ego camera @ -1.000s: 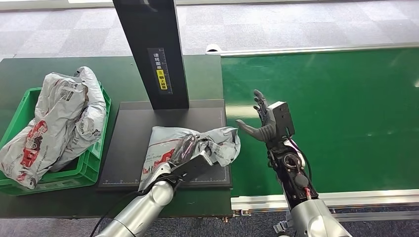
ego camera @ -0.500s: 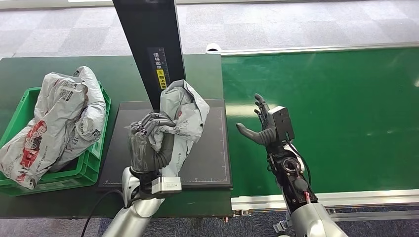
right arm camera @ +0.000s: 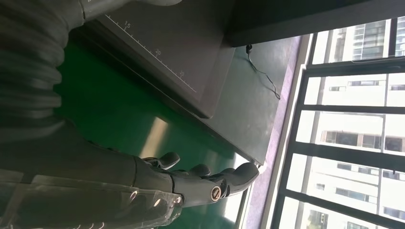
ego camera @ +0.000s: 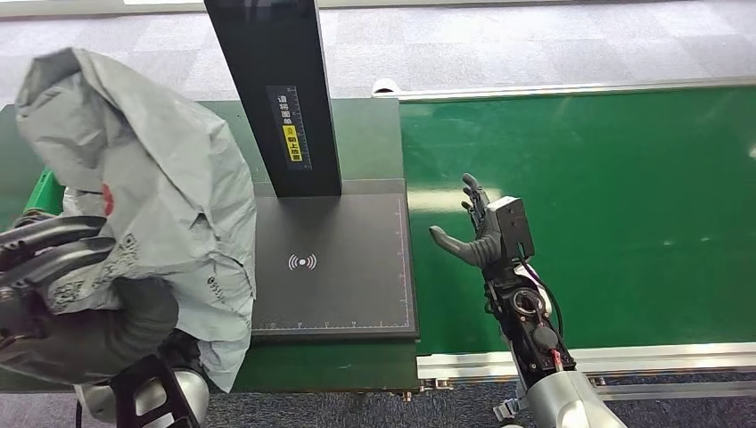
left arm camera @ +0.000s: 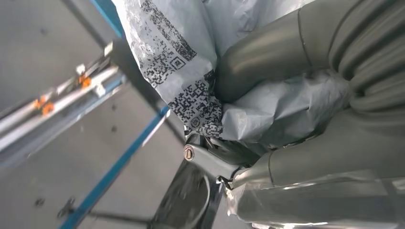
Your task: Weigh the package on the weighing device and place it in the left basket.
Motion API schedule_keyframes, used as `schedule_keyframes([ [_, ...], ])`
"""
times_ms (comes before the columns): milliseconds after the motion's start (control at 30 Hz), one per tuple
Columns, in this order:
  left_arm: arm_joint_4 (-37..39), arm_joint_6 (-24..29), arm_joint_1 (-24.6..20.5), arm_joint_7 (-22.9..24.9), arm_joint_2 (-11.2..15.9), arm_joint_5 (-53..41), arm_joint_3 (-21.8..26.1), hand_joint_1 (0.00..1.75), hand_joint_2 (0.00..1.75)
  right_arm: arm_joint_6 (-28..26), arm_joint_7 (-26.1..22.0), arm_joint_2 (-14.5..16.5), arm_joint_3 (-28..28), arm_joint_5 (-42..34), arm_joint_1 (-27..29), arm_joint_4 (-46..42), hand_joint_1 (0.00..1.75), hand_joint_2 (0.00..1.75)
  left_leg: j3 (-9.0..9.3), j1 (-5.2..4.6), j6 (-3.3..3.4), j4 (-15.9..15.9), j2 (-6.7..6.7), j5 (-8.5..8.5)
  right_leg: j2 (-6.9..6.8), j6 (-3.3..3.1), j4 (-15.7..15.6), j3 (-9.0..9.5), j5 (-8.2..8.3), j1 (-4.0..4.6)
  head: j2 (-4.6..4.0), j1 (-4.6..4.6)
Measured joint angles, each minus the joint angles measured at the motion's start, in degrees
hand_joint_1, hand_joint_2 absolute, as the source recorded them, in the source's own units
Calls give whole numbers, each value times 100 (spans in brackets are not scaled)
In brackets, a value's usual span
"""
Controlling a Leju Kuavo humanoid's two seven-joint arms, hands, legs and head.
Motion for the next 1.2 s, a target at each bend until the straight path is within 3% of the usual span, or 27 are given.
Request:
schedule_keyframes([
  [167, -536, 0, -135, 0, -50, -374, 799, 175, 175, 14, -7, 18, 24, 42, -14, 0, 0, 175, 1, 0, 0, 0, -1, 0, 0, 0, 0, 0, 0, 0, 0, 0],
  [367, -523, -2, -623, 0, 66, -180, 2588, 175, 175, 33, -7, 20, 80, 123, 3, -11, 0, 175, 5, 2, -3, -1, 1, 2, 1, -1, 1, 0, 1, 3, -1, -1],
  [567, 277, -4, -1192, 9, 604, 339, 4203, 175, 175, -1, -13, 2, 90, 120, 95, -130, 0, 175, 6, 5, -5, -1, 3, 5, 4, -3, 3, 0, 2, 7, -1, 1],
  [833, 1670, -4, -1810, 9, 1422, -1790, 5900, 175, 175, -73, -46, -22, 112, 17, 133, -198, 0, 175, 6, 5, -5, -2, 9, 5, 6, -3, 3, -2, 1, 6, -1, 2],
  [1000, 2558, -4, -2139, 181, 1712, -2946, 6575, 175, 175, -80, -68, -18, 155, -53, 115, -215, 0, 175, 5, 5, -5, -2, 6, 5, 5, -4, 3, -1, 1, 7, 1, 2],
  [1100, 3191, -4, -2202, 1136, 1934, -3550, 6568, 175, 175, -21, -70, 5, 224, -100, 33, -201, 0, 175, 6, 5, -5, -1, 10, 5, 10, -5, 3, -2, 2, 7, 0, 3],
  [1200, 3795, -4, -2178, 2002, 2212, -3605, 6162, 175, 175, 41, -70, 48, 275, -103, -114, -139, 0, 175, 7, 5, -5, -1, 3, 7, 8, -5, 3, -2, 2, 7, -1, 3],
])
